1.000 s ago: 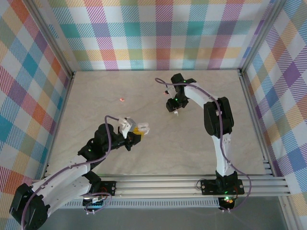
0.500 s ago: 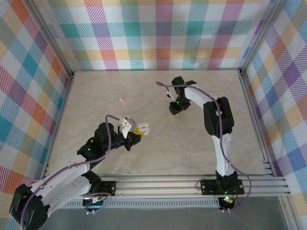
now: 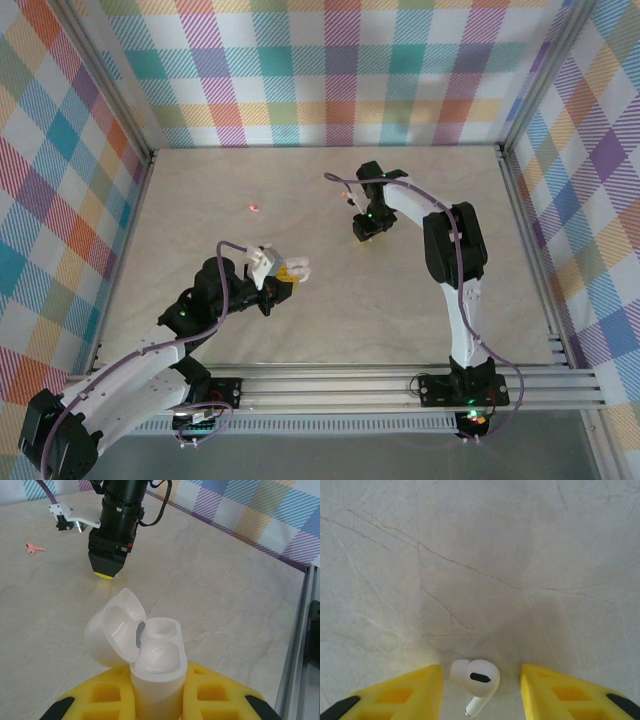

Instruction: Insert the wireless bluetooth earbuds into the charging case

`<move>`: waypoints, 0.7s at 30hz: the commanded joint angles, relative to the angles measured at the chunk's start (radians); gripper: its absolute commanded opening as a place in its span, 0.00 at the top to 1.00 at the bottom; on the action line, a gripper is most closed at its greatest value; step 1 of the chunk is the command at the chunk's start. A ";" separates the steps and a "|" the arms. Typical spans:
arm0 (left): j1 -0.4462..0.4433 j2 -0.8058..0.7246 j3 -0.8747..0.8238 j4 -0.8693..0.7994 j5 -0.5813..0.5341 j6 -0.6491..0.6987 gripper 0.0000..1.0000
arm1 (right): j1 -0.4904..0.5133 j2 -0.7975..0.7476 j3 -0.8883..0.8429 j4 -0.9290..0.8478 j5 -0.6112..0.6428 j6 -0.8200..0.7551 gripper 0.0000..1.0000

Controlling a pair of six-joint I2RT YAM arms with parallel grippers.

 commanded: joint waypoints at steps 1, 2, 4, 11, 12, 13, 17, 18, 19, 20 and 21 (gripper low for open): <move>-0.007 -0.013 0.011 0.000 0.013 0.014 1.00 | 0.013 -0.008 0.031 -0.031 -0.023 0.027 0.55; -0.007 -0.014 0.012 -0.002 0.013 0.014 1.00 | 0.012 -0.008 0.036 -0.032 -0.026 0.031 0.55; -0.007 -0.014 0.015 -0.010 0.013 0.018 1.00 | 0.014 -0.006 0.043 -0.035 -0.029 0.036 0.55; -0.007 -0.022 0.008 -0.020 0.013 0.018 1.00 | 0.014 0.015 0.059 -0.050 -0.022 0.044 0.58; -0.007 -0.024 0.008 -0.020 0.013 0.018 1.00 | 0.014 0.019 0.061 -0.053 -0.021 0.044 0.59; -0.007 -0.025 0.008 -0.022 0.013 0.018 1.00 | 0.014 0.022 0.060 -0.057 -0.015 0.044 0.59; -0.007 -0.031 0.008 -0.029 0.009 0.020 1.00 | 0.014 0.031 0.051 -0.067 0.006 0.044 0.59; -0.007 -0.033 0.006 -0.029 0.009 0.021 1.00 | 0.014 0.033 0.050 -0.068 0.009 0.044 0.59; -0.007 -0.033 0.006 -0.032 0.009 0.021 1.00 | 0.014 0.035 0.050 -0.068 0.011 0.044 0.59; -0.007 -0.034 0.007 -0.033 0.009 0.021 1.00 | 0.014 0.037 0.052 -0.068 0.010 0.044 0.60; -0.007 -0.034 0.007 -0.037 0.010 0.022 1.00 | 0.015 0.039 0.053 -0.068 0.011 0.045 0.60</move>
